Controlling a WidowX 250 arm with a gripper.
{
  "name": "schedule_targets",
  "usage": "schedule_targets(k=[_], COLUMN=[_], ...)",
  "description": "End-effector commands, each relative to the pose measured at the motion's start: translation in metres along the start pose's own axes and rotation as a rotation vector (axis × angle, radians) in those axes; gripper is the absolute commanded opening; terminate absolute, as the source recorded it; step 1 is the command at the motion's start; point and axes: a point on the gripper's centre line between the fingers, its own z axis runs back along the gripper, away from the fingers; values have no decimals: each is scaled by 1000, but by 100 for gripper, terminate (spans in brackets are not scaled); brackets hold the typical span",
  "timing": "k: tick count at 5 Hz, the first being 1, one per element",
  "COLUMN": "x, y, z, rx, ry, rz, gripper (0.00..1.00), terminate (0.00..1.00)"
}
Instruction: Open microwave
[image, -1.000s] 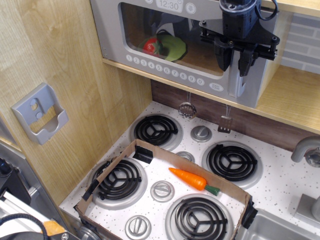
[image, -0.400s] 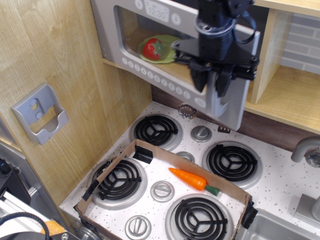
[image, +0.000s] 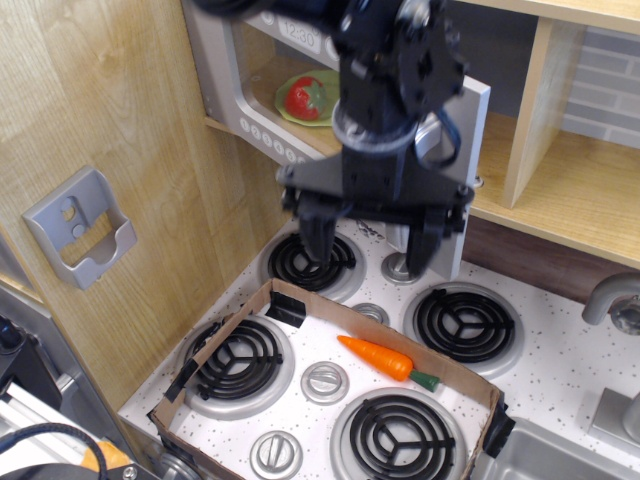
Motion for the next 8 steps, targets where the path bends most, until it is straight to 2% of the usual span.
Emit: schedule_targets(k=[1,2,3,4,5,6,7,8], x=[-15,1,11,30,50,73,88,93], y=[-50,-87,-115,-133,-134,-128,-98,-80], z=[12,17,11,10,5,1,-11,-13], rx=[-76,-70,-129,-158,-216,-224,-205,-186], ry=[-29,-33,-80,-105,-132,-155,-206,-166], rz=[-121,-196,-229,-358,-437,-535,-598,-552], gripper=[100,100,100,100,100,100,100,100], terminate=[0,0,0,0,0,0,0,0])
